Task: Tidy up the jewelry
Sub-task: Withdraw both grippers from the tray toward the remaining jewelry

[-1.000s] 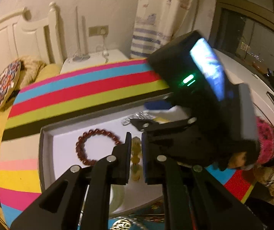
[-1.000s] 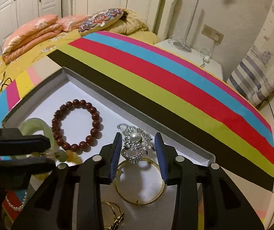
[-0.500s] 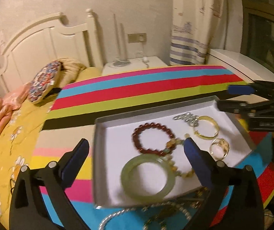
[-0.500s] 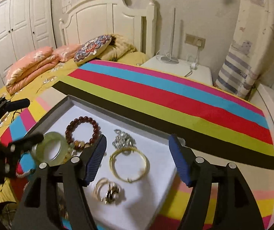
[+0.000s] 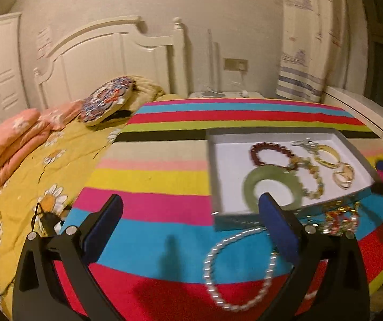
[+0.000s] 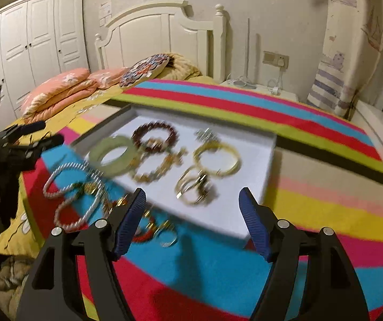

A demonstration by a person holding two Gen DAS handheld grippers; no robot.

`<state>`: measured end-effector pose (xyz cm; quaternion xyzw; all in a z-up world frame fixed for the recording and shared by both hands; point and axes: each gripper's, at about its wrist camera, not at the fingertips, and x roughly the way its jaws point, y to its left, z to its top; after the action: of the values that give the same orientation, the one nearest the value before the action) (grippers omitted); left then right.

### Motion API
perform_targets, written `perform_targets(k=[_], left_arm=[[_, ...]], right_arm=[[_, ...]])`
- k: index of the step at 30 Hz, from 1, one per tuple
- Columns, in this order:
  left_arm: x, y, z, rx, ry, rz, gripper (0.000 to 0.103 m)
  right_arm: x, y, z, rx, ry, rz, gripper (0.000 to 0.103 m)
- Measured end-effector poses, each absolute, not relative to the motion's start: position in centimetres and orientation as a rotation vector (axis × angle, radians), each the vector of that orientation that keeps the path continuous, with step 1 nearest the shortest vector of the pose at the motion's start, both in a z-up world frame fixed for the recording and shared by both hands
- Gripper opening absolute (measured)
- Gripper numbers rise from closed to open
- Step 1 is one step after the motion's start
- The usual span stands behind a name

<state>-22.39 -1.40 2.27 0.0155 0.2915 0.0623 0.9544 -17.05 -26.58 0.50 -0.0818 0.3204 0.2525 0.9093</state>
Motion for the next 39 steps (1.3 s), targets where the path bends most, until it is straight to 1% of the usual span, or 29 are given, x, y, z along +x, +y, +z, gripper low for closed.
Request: perform_targets(k=[2,7,8,9,10,12,15,18,23,24,28,36,38,39], left_arm=[[-22.2,-0.5,1.7,0.009,0.593,0.148,0.100],[-21.6,0.8,0.8,-0.056,0.610,0.143,0.100],[-21.6,0.9,0.8,-0.063,0.604,0.139,0.100],[-21.6,1.0,0.7,-0.067,0.606,0.135,0.100],[-21.5,1.1,0.6,-0.071,0.612,0.128,0.100],[-21.3,1.4,0.4,-0.095,0.631,0.105,0.100],[-20.7,2.2,0.1,-0.156,0.665,0.083,0.100],[-20.8,2.5,0.0,-0.192,0.658,0.080,0.100],[-21.0,1.9,0.0,-0.153,0.646,0.088,0.100],[-20.9,1.6,0.0,-0.135,0.649,0.089,0.100],[-21.0,1.0,0.1,-0.100,0.643,0.098,0.100],[-20.9,0.9,0.1,-0.100,0.644,0.097,0.100],[-20.9,1.0,0.1,-0.103,0.646,0.095,0.100],[-20.9,0.9,0.1,-0.104,0.646,0.094,0.100]], right_arm=[[-17.8,-25.9,0.8,-0.215,0.624,0.519,0.069],[-18.1,-23.4,0.8,-0.245,0.631,0.600,0.069],[-18.1,-22.6,0.4,-0.272,0.640,0.614,0.067],[-18.1,-21.8,0.1,-0.311,0.650,0.620,0.062],[-18.2,-20.9,-0.2,-0.356,0.656,0.622,0.061],[-18.6,-19.9,-0.5,-0.415,0.646,0.614,0.061],[-18.5,-19.4,-0.6,-0.431,0.648,0.637,0.061],[-18.5,-19.5,-0.3,-0.414,0.636,0.650,0.052],[-19.8,-18.6,-0.4,-0.454,0.619,0.725,0.050],[-19.8,-18.2,-0.6,-0.468,0.624,0.734,0.048],[-19.5,-17.2,-1.3,-0.504,0.658,0.746,0.032],[-18.6,-16.3,-2.2,-0.532,0.730,0.760,0.027],[-18.6,-16.3,-2.2,-0.538,0.728,0.749,0.018],[-18.7,-16.3,-2.3,-0.540,0.725,0.747,0.017]])
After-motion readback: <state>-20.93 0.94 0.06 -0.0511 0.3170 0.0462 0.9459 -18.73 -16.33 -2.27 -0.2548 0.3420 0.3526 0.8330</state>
